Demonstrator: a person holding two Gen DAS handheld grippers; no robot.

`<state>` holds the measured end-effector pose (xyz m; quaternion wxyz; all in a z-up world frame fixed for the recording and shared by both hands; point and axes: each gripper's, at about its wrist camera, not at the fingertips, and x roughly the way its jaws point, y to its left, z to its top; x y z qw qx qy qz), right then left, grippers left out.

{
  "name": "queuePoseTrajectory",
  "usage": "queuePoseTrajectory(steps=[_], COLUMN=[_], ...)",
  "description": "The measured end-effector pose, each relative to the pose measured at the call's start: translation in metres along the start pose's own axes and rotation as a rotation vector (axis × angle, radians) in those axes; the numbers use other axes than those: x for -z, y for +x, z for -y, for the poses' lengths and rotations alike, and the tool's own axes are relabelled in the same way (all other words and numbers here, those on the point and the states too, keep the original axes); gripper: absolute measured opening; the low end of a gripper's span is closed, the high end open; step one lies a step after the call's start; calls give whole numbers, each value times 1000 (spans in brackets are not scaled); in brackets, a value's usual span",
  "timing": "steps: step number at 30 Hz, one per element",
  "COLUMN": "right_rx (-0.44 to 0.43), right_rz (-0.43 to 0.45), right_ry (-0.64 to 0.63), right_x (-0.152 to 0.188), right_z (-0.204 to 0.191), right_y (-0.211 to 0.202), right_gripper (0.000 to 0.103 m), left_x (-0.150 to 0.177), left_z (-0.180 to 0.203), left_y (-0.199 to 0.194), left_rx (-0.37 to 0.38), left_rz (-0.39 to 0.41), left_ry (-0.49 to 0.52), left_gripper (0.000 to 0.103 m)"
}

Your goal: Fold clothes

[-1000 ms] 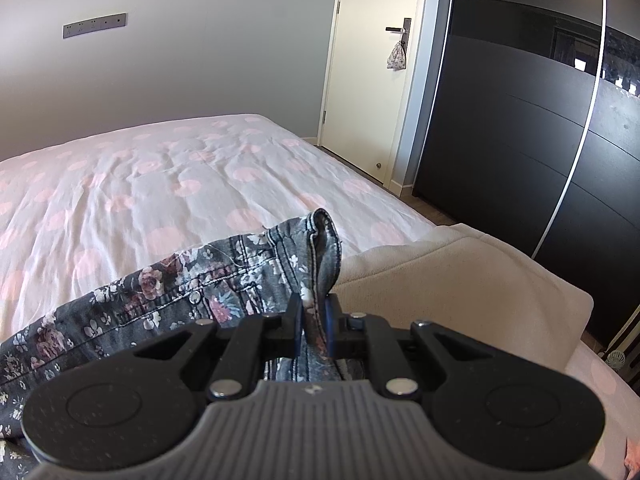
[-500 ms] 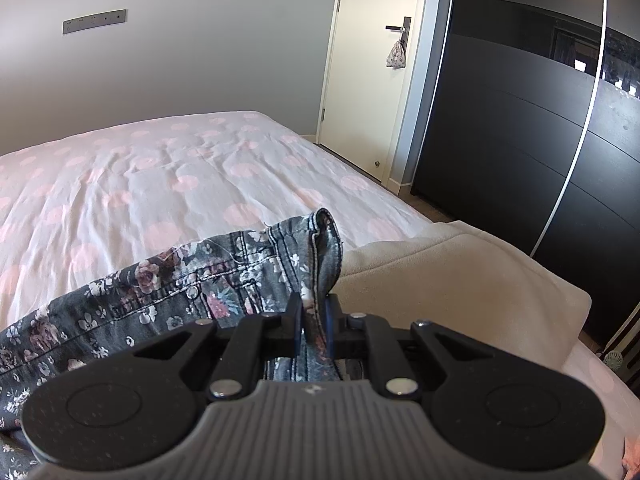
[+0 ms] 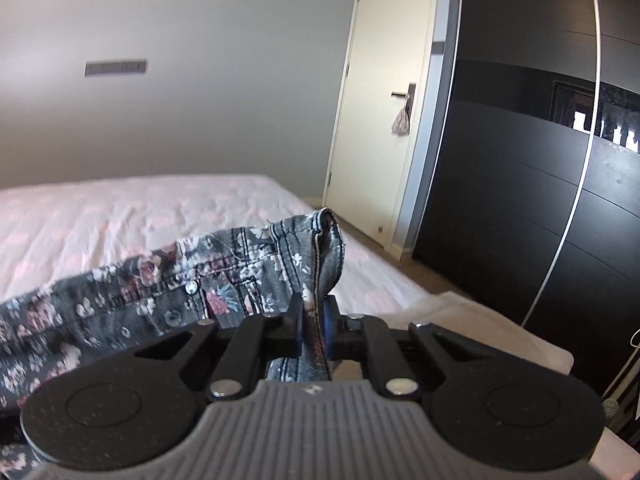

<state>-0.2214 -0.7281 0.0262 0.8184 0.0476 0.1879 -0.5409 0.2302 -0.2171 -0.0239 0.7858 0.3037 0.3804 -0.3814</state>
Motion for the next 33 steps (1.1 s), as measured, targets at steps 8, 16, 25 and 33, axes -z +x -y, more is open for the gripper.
queuePoseTrajectory(steps=[8, 16, 25, 33], right_rx=[-8, -26, -95, -95], right_rz=[213, 432, 256, 112], right_ry=[80, 92, 5, -116], right_x=[-30, -62, -60, -64], right_z=[29, 37, -31, -112], right_y=[-76, -135, -30, 107], right_gripper=[6, 6, 6, 6], left_x=[-26, -36, -53, -93], left_z=[-41, -63, -81, -99], left_y=[-115, -172, -72, 19], left_rx=[-24, -72, -136, -171], left_rz=[184, 253, 51, -93], left_ry=[-187, -272, -319, -339], left_gripper=[7, 7, 7, 7])
